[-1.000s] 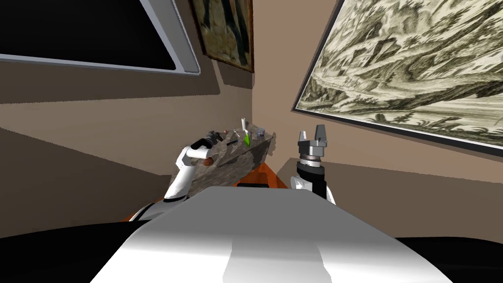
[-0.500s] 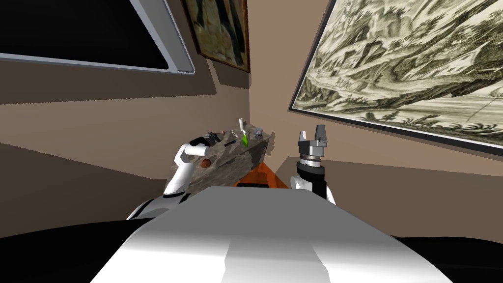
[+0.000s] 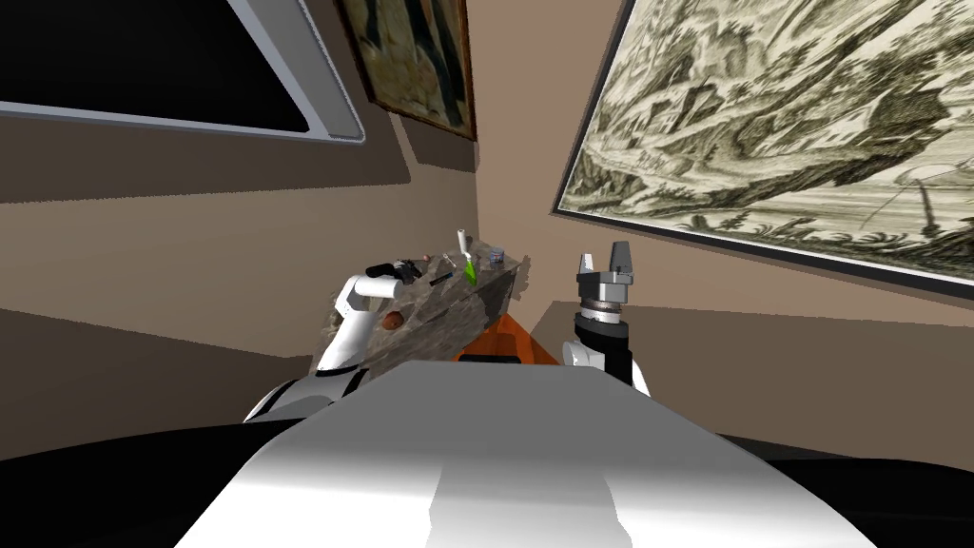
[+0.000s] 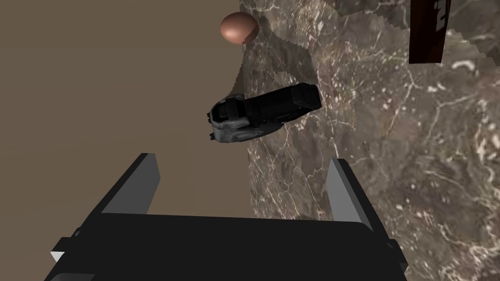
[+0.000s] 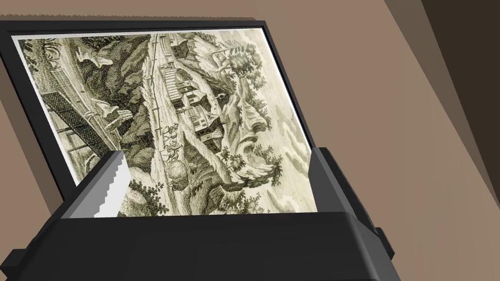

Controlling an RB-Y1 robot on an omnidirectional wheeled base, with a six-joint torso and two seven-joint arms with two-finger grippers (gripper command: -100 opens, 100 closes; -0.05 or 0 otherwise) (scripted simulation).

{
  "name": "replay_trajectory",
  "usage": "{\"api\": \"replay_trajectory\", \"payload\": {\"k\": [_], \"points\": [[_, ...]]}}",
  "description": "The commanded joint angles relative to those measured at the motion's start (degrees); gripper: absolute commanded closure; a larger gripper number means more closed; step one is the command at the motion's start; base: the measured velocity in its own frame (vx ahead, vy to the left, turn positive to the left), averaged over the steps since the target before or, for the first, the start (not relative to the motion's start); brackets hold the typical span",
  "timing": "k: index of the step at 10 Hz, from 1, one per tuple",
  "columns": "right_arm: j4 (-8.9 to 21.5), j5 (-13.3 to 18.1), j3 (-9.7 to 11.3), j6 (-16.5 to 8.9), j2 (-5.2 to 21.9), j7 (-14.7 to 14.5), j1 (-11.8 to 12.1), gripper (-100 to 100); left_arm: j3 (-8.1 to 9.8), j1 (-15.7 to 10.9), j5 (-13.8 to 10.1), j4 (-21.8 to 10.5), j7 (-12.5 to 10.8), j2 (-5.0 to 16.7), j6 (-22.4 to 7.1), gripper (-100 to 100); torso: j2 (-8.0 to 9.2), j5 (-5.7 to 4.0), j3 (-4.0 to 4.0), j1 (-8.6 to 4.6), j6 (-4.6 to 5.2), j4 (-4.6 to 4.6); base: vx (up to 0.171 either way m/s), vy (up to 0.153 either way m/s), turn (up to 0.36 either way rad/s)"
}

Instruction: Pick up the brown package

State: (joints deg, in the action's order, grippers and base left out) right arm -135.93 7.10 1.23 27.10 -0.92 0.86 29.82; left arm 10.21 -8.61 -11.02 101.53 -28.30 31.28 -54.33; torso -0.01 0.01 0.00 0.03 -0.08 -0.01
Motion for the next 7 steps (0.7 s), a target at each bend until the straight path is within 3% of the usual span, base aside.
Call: {"api": "replay_trajectory", "payload": {"k": [1,3,6,7], "points": [[0.0,0.0,0.0,0.0,0.0,0.0,0.0,0,1.1,-1.6,-0.7,-2.0,-1.2,0.7,-2.9,-100,0.0,0.0,0.0,0.0,0.0,0.0,0.01,-0.002,-0.17],[0.0,0.0,0.0,0.0,0.0,0.0,0.0,0,1.1,-1.6,-0.7,-2.0,-1.2,0.7,-5.0,-100,-0.02,-0.01,-0.01,-0.01,0.02,0.0,0.005,0.002,-0.062],[0.0,0.0,0.0,0.0,0.0,0.0,0.0,0,3.34,-4.3,-2.0,-6.2,-3.2,1.7,-10.8,-100,-0.02,0.0,-0.01,0.01,0.01,0.0,0.011,0.006,-0.157],[0.0,0.0,0.0,0.0,0.0,0.0,0.0,0,3.34,-4.3,-2.0,-6.2,-3.2,1.7,-12.7,-100,-0.05,0.0,-0.03,0.01,0.04,-0.01,0.014,0.01,-0.09]]}}
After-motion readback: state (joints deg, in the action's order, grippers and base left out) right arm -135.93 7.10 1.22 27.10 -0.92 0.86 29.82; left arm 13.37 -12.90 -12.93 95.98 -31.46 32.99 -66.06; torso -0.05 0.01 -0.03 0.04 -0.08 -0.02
